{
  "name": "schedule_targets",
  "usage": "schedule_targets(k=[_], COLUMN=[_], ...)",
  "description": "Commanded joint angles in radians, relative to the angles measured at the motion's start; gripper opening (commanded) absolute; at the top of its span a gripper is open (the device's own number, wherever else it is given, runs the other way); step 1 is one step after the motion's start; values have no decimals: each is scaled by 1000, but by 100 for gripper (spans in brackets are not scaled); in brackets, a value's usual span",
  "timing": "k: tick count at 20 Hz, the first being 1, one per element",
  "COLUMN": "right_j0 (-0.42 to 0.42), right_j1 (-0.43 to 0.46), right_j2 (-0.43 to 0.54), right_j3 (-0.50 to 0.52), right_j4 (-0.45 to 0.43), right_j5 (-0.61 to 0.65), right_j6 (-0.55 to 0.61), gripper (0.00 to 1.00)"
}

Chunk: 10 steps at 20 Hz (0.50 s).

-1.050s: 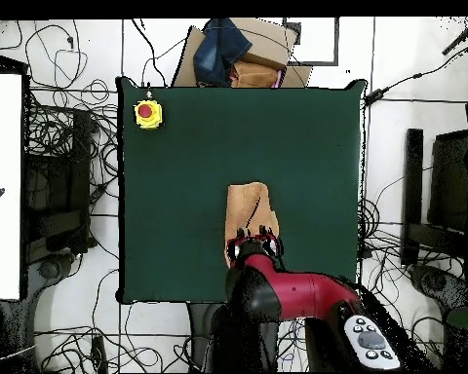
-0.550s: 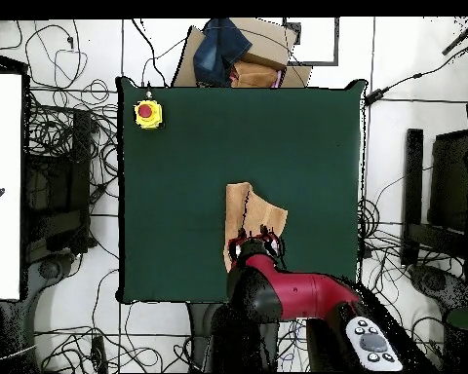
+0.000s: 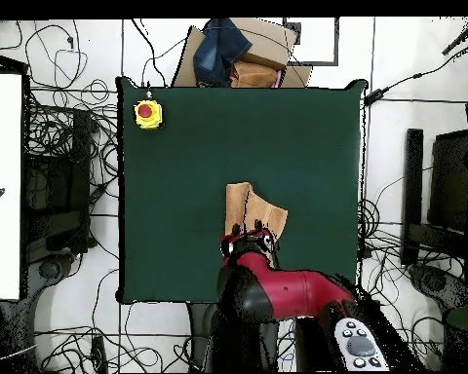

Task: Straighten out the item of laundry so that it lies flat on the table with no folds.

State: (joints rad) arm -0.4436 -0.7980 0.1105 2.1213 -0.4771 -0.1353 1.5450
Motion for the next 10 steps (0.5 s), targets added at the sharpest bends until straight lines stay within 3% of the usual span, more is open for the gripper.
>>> schedule_targets(k=[1, 10], right_j0=[53, 24], right_j1=[3, 50], right_j2=[-4, 29], right_j3=[-29, -83], right_j4=[47, 31], right_j5=[0, -7], right_j6=[178, 160], gripper=[100, 100])
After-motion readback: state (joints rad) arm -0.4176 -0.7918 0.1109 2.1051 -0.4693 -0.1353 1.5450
